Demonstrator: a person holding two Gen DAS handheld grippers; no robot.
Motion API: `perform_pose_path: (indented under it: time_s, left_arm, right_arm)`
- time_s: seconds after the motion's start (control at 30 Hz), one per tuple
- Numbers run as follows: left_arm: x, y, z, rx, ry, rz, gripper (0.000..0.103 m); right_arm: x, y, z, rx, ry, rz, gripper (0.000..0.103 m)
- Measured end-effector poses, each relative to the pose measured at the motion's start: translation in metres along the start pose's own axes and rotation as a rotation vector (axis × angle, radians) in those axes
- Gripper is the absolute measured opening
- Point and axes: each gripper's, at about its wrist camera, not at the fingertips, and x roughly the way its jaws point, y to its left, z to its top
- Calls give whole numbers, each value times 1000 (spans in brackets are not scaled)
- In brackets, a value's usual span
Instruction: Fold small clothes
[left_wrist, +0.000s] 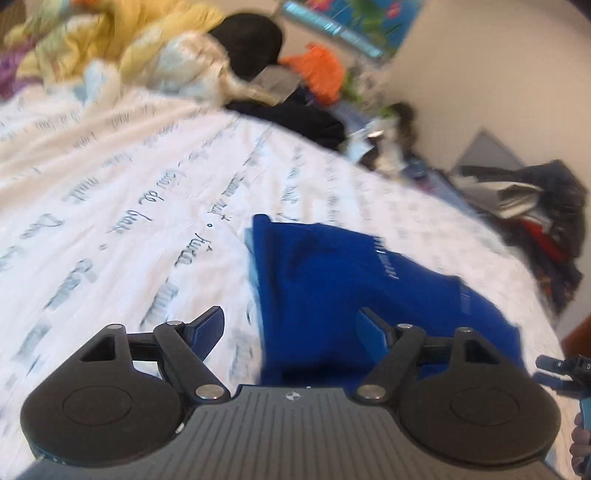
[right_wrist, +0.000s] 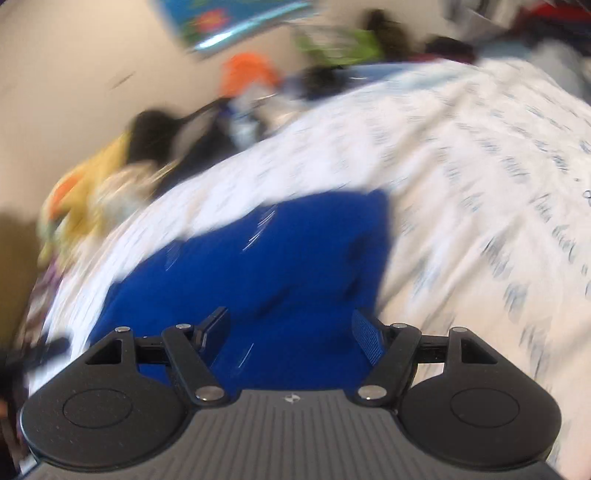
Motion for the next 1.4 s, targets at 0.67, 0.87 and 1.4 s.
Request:
perform_pose_path:
  time_s: [0.67,0.87,1.4]
  left_arm:
    - [-26,-56,-5,378,-223,43,66]
    - [33,-105,-37,456,19,11,55]
    - [-30,-124,-137,515,36,49,99]
  right_arm:
    - [0,12,19,-178,-140,-59,46]
    - [51,79,-6,-374,-12,-39,75]
    - [20,108,-98,-405,23,-146,89]
